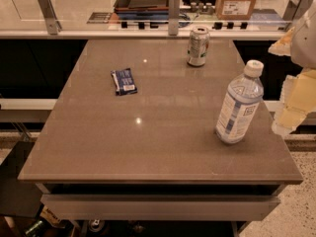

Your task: Move blue plastic bottle near 7up can

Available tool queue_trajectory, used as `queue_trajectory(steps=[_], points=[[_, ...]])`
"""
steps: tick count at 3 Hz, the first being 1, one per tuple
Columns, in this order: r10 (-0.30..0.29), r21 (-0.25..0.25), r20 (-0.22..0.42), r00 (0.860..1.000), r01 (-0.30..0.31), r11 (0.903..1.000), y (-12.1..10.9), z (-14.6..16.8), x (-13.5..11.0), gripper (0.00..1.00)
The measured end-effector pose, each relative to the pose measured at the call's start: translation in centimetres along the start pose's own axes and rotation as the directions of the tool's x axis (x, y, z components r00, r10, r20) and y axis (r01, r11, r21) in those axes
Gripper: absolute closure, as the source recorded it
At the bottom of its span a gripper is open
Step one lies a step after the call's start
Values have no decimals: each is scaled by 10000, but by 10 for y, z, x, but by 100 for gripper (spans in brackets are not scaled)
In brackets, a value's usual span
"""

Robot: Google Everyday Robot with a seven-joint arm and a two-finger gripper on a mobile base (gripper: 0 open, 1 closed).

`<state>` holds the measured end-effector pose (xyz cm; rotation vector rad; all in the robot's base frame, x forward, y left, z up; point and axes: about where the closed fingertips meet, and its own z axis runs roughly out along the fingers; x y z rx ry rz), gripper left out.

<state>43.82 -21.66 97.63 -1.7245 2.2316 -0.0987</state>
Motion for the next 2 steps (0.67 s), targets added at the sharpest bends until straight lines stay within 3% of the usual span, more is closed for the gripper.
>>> queue_trajectory(steps=[1, 2], points=[[0, 2, 1, 10000, 0, 10000, 0, 0, 0, 0], [795, -29, 644, 9948, -795, 9968, -5, -4, 9, 0]])
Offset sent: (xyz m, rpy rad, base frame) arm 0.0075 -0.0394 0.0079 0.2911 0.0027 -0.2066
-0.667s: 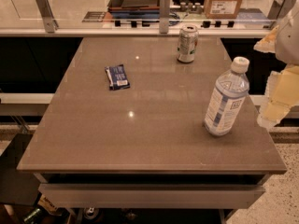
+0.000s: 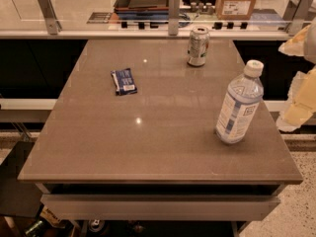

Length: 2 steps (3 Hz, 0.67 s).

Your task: Move blue plastic bottle near 7up can

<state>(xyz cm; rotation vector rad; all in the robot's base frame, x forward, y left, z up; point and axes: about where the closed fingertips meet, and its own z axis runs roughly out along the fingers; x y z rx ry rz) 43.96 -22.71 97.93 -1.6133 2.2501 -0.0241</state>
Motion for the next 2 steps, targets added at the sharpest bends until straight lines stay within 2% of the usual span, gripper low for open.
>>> queue_trajectory(steps=[1, 2], points=[[1436, 88, 1505, 9781, -1466, 9892, -5, -2, 23, 0], [2302, 182, 3077, 9232, -2476, 9687, -9, -1, 40, 0]])
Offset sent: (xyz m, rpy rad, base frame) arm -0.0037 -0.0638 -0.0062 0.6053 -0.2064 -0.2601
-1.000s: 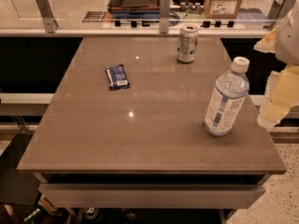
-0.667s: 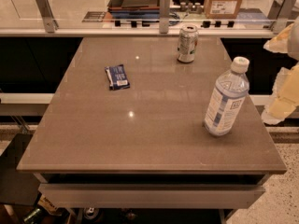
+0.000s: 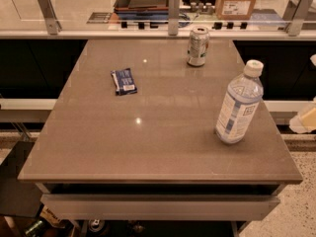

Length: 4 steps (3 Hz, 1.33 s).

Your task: Move blue plastic bottle near 7up can

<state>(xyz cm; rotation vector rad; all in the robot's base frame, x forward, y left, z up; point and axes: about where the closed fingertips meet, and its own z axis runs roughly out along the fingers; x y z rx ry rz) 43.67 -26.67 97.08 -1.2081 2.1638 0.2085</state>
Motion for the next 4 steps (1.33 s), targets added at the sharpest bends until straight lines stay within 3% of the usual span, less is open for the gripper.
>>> queue_trajectory(steps=[1, 2, 3, 4], points=[[481, -6, 1692, 9844, -487, 9988, -1, 5, 7, 0], [1025, -106, 3148, 9436, -1045, 9945, 5, 11, 9, 0], [1471, -160, 3786, 9138, -1525, 9882, 13, 18, 14, 0], [1470, -160, 3786, 9138, -1523, 9882, 14, 18, 14, 0]])
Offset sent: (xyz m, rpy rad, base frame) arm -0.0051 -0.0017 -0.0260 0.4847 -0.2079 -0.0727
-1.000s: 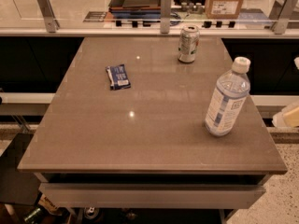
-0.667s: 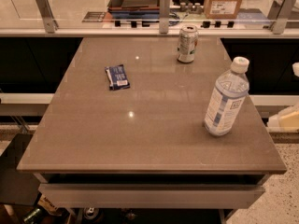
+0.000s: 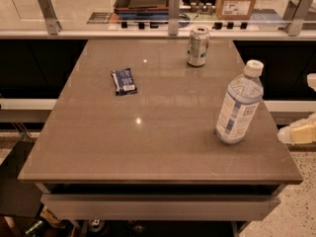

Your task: Move blue plastic bottle near 7up can

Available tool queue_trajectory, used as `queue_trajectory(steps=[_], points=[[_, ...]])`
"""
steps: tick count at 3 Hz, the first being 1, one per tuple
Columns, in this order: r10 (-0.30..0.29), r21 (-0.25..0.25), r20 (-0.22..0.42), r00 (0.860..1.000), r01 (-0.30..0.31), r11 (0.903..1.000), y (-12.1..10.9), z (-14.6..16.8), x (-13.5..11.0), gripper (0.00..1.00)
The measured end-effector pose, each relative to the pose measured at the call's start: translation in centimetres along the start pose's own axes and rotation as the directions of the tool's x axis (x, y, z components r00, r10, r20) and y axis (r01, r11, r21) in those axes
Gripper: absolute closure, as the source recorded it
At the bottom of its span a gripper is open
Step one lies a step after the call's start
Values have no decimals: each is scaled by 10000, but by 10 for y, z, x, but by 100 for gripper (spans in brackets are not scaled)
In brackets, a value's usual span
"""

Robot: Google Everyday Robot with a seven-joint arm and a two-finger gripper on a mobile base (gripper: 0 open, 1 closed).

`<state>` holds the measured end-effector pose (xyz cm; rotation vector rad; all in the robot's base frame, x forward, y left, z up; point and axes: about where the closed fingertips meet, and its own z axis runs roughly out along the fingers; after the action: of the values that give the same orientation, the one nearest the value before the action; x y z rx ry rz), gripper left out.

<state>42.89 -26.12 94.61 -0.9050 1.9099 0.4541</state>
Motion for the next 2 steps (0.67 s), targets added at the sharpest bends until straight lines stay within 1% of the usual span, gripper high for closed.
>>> queue_trajectory(steps=[1, 2], points=[[659, -273, 557, 9963, -644, 9975, 8, 4, 1, 0], [1052, -762, 1257, 9865, -961, 9924, 13, 11, 3, 0]])
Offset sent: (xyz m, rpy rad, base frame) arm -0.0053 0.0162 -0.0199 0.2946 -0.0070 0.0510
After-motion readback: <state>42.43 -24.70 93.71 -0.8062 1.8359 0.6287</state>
